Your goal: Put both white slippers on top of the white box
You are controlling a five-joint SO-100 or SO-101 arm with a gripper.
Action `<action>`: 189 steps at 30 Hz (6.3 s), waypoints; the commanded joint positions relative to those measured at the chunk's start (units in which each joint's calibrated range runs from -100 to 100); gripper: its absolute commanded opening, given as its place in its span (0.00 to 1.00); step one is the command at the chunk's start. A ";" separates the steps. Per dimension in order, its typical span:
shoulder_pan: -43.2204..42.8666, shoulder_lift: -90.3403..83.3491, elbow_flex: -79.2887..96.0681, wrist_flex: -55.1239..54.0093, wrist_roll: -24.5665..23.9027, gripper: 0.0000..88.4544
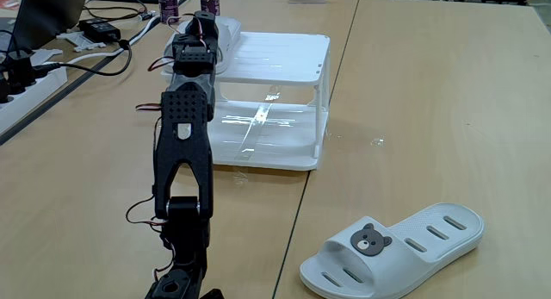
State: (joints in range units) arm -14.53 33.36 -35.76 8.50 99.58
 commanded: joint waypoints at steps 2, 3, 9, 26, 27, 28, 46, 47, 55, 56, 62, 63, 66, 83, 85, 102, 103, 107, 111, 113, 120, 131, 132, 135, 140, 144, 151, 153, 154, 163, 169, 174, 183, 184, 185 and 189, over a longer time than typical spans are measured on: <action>0.14 -3.62 -5.33 1.08 0.42 0.32; 0.06 -3.70 -5.42 1.08 0.42 0.32; -0.11 -6.48 -4.70 1.08 0.42 0.33; -0.11 -27.43 19.48 1.25 0.42 0.33; -0.11 -29.20 21.82 1.25 0.42 0.33; -0.11 -31.64 25.16 1.17 0.42 0.33; 1.13 -75.89 75.59 1.08 0.42 0.33; 1.21 -78.84 79.02 1.08 0.42 0.33; 5.24 -93.90 99.85 0.39 0.42 0.32; 4.91 -95.25 100.94 0.30 0.42 0.26; 5.24 -97.26 106.89 0.30 0.42 0.01; 5.24 -97.26 109.51 0.30 0.42 0.01; 5.32 -96.93 116.72 -0.13 0.42 0.01; 5.32 -40.55 134.68 -77.09 0.42 0.01; 7.46 -32.81 134.95 -84.86 0.42 0.01; 48.33 -22.30 133.59 -88.39 0.42 0.01; 50.14 -22.30 133.59 -88.74 0.42 0.01; 54.25 -22.30 133.59 -89.00 0.42 0.01; 56.88 -22.38 133.59 -89.86 0.42 0.01; 57.29 -23.05 133.59 -94.00 0.42 0.01; 61.00 -29.70 135.22 -95.47 0.42 0.01; 72.84 -15.48 131.70 -95.38 0.42 0.01; 72.76 -13.13 131.07 -95.38 0.42 0.01; 68.81 -12.03 130.71 -95.38 0.42 0.01; 59.02 -11.27 130.62 -95.38 0.42 0.01; 57.79 -11.27 130.62 -95.38 0.42 0.01; 49.81 -11.69 130.62 -95.38 0.42 0.01; 48.08 -11.95 130.62 -95.38 0.42 0.03; 47.51 -11.95 130.71 -95.47 0.42 0.06; 47.92 -12.03 130.71 -101.51 0.42 0.12; 48.08 -14.39 131.16 -103.06 0.42 0.27; 54.25 -14.47 128.45 -103.06 0.42 0.29; 55.16 -13.21 118.98 -102.37 0.42 0.29; 55.16 -12.03 116.90 -102.29 0.42 0.29; 55.16 -10.69 115.19 -102.29 0.42 0.29; 55.16 -5.47 110.05 -102.29 0.42 0.29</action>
State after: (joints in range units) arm 40.22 25.77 78.98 -93.22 99.58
